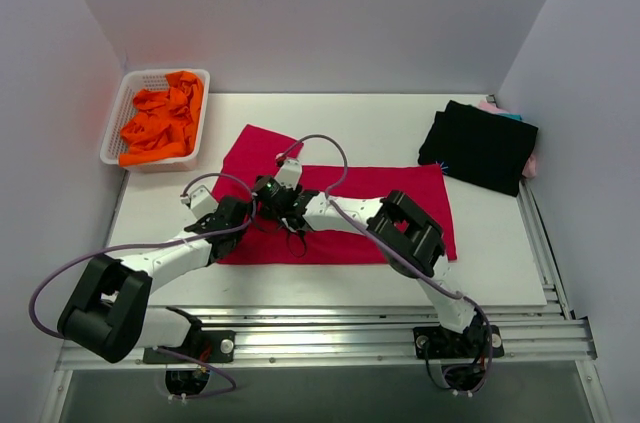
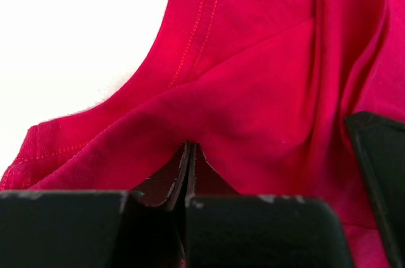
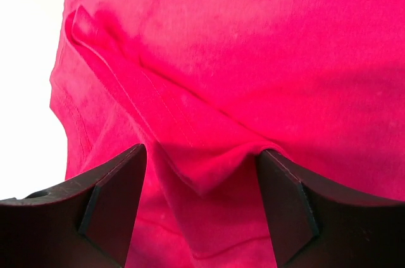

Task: Fold and stack the t-shirts
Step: Fold the flattened tshirt in 1/3 of the way

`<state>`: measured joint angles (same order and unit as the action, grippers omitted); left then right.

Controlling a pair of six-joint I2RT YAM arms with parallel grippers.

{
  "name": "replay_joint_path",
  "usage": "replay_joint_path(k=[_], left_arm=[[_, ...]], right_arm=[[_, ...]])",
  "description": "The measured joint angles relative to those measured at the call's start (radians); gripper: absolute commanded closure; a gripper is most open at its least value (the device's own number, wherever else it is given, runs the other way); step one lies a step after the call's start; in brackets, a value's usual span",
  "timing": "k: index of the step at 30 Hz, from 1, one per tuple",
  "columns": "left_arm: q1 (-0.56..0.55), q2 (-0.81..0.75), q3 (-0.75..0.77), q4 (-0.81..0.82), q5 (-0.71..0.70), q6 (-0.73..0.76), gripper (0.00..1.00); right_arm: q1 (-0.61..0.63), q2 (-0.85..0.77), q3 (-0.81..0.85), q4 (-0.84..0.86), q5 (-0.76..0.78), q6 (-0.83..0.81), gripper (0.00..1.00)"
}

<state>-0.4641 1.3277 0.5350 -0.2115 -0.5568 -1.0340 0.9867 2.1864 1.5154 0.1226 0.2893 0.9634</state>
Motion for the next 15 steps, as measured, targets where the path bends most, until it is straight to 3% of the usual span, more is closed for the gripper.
replay_joint_path(k=[8,15], left_arm=[[-0.024,0.000,0.000,-0.001,-0.019,0.000,0.98],[-0.030,0.004,0.000,-0.001,-0.031,0.000,0.98]], right_arm=[[-0.057,0.004,0.026,0.000,-0.008,-0.027,0.34],[-0.198,0.002,0.047,-0.003,0.000,-0.066,0.34]])
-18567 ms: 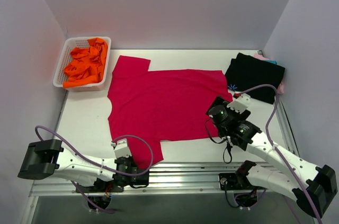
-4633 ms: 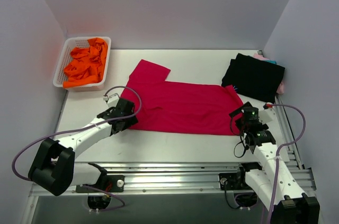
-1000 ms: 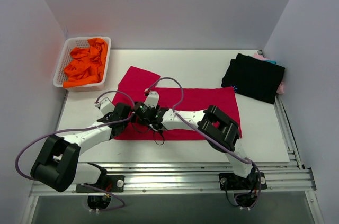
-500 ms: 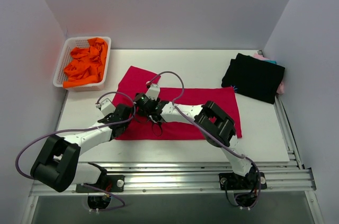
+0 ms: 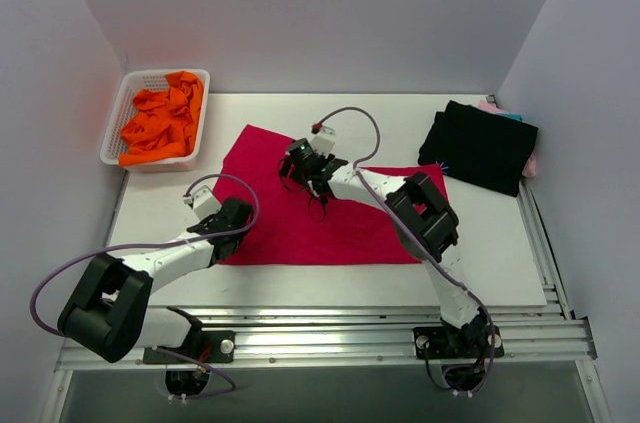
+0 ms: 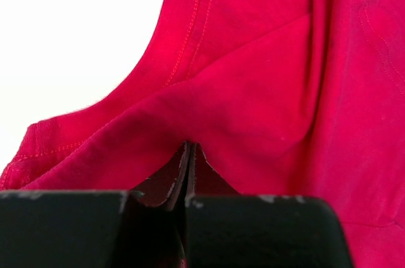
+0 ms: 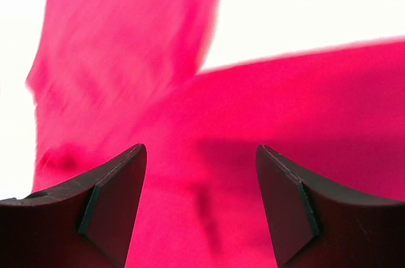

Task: Fold and stack the t-shirts
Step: Fold the flattened tshirt in 1/3 of the way, then grap the side of the flattened tshirt furthest away from the robot with both arms

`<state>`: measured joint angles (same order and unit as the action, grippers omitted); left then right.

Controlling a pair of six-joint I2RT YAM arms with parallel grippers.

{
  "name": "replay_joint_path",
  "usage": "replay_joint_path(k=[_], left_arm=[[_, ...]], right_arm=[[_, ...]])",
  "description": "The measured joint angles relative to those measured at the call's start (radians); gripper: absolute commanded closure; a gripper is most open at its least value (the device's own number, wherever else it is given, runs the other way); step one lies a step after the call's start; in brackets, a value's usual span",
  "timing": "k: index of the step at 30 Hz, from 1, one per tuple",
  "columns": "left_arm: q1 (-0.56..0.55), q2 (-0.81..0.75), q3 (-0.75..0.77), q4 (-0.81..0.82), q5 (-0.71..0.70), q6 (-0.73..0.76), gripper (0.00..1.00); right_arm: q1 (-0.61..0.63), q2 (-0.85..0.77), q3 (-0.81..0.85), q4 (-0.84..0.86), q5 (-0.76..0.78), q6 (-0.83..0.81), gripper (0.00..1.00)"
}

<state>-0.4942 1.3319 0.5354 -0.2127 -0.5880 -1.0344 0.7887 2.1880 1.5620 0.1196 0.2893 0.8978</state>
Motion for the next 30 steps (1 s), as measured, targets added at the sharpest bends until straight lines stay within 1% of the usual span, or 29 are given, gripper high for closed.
replay_joint_path(k=[4,5,6,9,10,13,15,19,23,24,26,30], left_arm=[[-0.002,0.002,0.013,-0.023,-0.010,0.001,0.97],[-0.002,0.001,0.026,-0.042,-0.011,0.005,0.94],[-0.002,-0.001,0.043,-0.057,-0.013,0.014,0.89],[-0.002,-0.027,0.116,-0.099,-0.011,0.077,0.34],[0.000,-0.037,0.146,-0.099,-0.006,0.106,0.06],[0.024,-0.027,0.273,-0.075,0.026,0.221,0.06],[0.064,0.036,0.399,-0.062,0.058,0.308,0.06],[0.198,0.311,0.754,-0.026,0.229,0.454,0.06],[0.330,0.661,1.130,-0.046,0.427,0.571,0.05],[0.354,0.734,1.198,-0.045,0.478,0.593,0.05],[0.399,0.848,1.287,-0.070,0.568,0.632,0.05],[0.451,1.033,1.444,-0.123,0.755,0.689,0.04]], right_arm=[[-0.076,-0.056,-0.021,-0.033,0.056,-0.055,0.30],[-0.093,-0.096,-0.049,-0.033,0.077,-0.071,0.30],[-0.100,-0.147,-0.084,-0.040,0.103,-0.086,0.29],[-0.103,-0.349,-0.209,-0.029,0.156,-0.117,0.27],[-0.103,-0.418,-0.251,-0.023,0.168,-0.122,0.26],[-0.106,-0.586,-0.362,0.003,0.190,-0.136,0.23],[-0.117,-0.652,-0.418,0.008,0.196,-0.142,0.21],[-0.146,-0.713,-0.533,0.009,0.194,-0.149,0.20],[-0.177,-0.772,-0.649,-0.006,0.181,-0.153,0.19],[-0.183,-0.794,-0.669,-0.013,0.177,-0.153,0.19],[-0.194,-0.842,-0.703,-0.011,0.169,-0.153,0.19],[-0.201,-0.923,-0.734,-0.008,0.162,-0.153,0.19]])
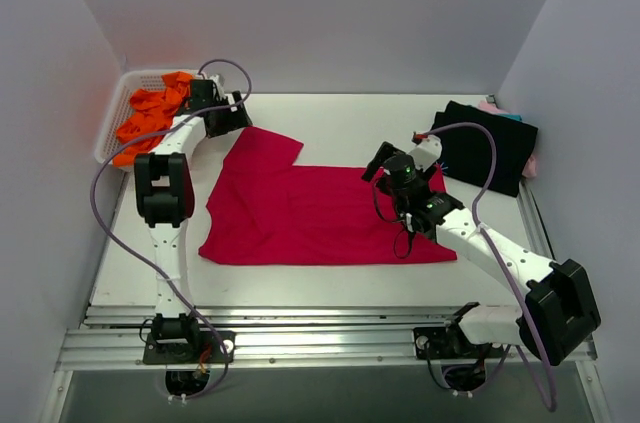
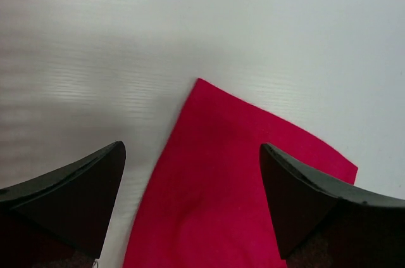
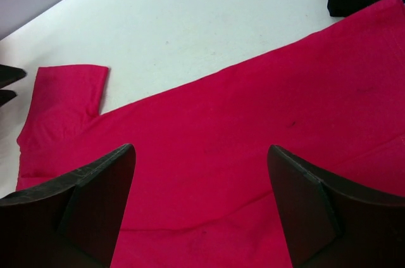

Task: Fold and stack the t-shirts
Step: Grap the side of the flattened tshirt furthest away from the robot with both arms

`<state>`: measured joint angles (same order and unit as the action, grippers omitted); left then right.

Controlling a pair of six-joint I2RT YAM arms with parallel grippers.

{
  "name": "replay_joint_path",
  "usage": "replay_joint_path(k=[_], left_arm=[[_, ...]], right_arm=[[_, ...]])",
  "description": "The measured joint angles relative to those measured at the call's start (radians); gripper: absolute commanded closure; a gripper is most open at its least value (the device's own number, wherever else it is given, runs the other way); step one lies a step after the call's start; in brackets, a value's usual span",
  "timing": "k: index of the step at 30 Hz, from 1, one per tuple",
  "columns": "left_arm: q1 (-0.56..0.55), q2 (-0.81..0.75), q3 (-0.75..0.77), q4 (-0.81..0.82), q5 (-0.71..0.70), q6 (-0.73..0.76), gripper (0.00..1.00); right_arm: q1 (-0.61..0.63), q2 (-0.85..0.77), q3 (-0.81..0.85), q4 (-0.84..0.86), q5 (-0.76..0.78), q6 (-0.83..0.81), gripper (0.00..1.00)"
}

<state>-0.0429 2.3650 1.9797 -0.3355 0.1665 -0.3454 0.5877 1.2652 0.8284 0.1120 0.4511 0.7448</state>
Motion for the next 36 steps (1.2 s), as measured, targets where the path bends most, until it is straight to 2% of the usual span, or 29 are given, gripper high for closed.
replay_joint_path(k=[7,13,14,19,29,36], left_arm=[[0.006,0.172,0.230,-0.115,0.206,0.071,0.02],[0.012,0.225,0.348,-0.201,0.217,0.078,0.00],[0.012,0.245,0.380,-0.217,0.217,0.078,0.07],[0.015,0.330,0.536,-0.316,0.212,0.077,0.10],[0.008,0.381,0.648,-0.431,0.220,0.096,0.20],[-0.019,0.383,0.656,-0.468,0.223,0.122,0.27]], right_arm=[[-0.010,-0.006,0.000,0.014,-0.019,-0.007,0.19],[-0.017,0.019,0.000,0.022,-0.031,-0.011,0.19],[-0.018,0.020,0.000,0.022,-0.033,-0.011,0.18],[-0.031,0.019,-0.003,0.026,-0.042,-0.013,0.19],[-0.058,-0.007,-0.027,0.027,-0.056,-0.013,0.18],[-0.064,-0.014,-0.035,0.028,-0.068,-0.013,0.18]])
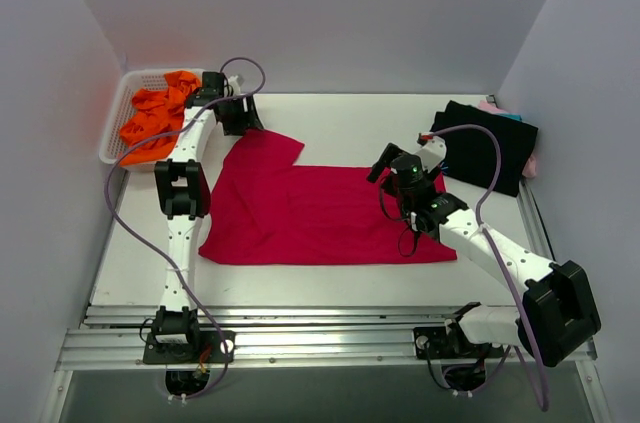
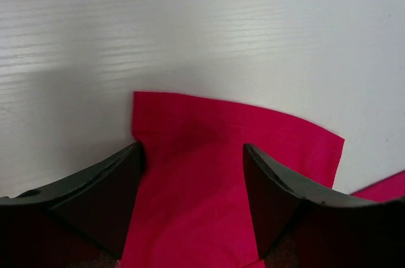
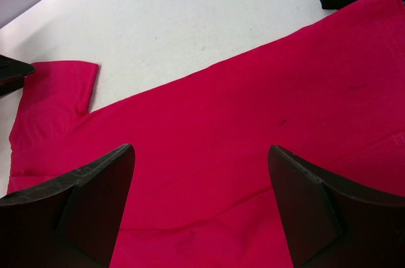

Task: Fold and stack the t-shirts
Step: Grap the side of the flattened tshirt furthest away from the robot with both arms

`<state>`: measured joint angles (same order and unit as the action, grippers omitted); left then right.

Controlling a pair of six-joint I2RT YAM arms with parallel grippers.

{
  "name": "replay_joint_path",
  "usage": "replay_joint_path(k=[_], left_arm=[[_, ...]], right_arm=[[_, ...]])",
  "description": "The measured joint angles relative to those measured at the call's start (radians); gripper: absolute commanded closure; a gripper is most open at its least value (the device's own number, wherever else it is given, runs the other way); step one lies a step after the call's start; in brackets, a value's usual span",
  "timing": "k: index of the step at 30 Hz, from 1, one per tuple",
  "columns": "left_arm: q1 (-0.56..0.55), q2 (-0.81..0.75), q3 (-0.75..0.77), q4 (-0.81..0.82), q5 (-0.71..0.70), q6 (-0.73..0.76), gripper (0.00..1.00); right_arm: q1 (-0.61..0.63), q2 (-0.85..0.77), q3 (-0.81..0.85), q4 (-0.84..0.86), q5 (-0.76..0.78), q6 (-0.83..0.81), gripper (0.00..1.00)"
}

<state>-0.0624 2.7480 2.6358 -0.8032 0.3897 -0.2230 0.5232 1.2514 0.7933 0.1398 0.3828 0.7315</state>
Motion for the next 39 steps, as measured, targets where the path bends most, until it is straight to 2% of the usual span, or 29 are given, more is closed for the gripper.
replay_joint_path(k=[1,4,12,15,18,24,32,39], left_arm=[[-0.003,0.000,0.000,-0.003,0.000,0.000,0.28],[-0.011,0.000,0.000,-0.013,0.000,0.000,0.41],[-0.010,0.019,0.014,-0.053,0.001,-0.010,0.97],[-0.008,0.021,0.015,-0.059,0.005,-0.016,0.98],[-0.008,0.021,0.015,-0.060,0.005,-0.021,0.98],[-0.008,0.021,0.015,-0.059,0.004,-0.027,0.98],[-0.008,0.021,0.015,-0.059,0.003,-0.032,0.98],[-0.008,0.021,0.014,-0.059,0.003,-0.036,0.98]], right_arm=[[0.000,-0.001,-0.003,0.000,-0.002,0.000,0.18],[-0.001,-0.003,-0.007,0.000,-0.005,0.000,0.18],[-0.054,-0.010,-0.020,0.002,-0.006,-0.001,0.18],[-0.121,-0.010,-0.029,0.016,-0.012,-0.003,0.18],[-0.244,0.003,-0.035,0.026,-0.027,-0.004,0.18],[-0.474,0.146,-0.035,0.074,-0.092,-0.003,0.19],[-0.504,0.372,0.006,0.104,-0.112,-0.003,0.21],[-0.504,0.561,0.150,0.142,-0.103,-0.019,0.23]])
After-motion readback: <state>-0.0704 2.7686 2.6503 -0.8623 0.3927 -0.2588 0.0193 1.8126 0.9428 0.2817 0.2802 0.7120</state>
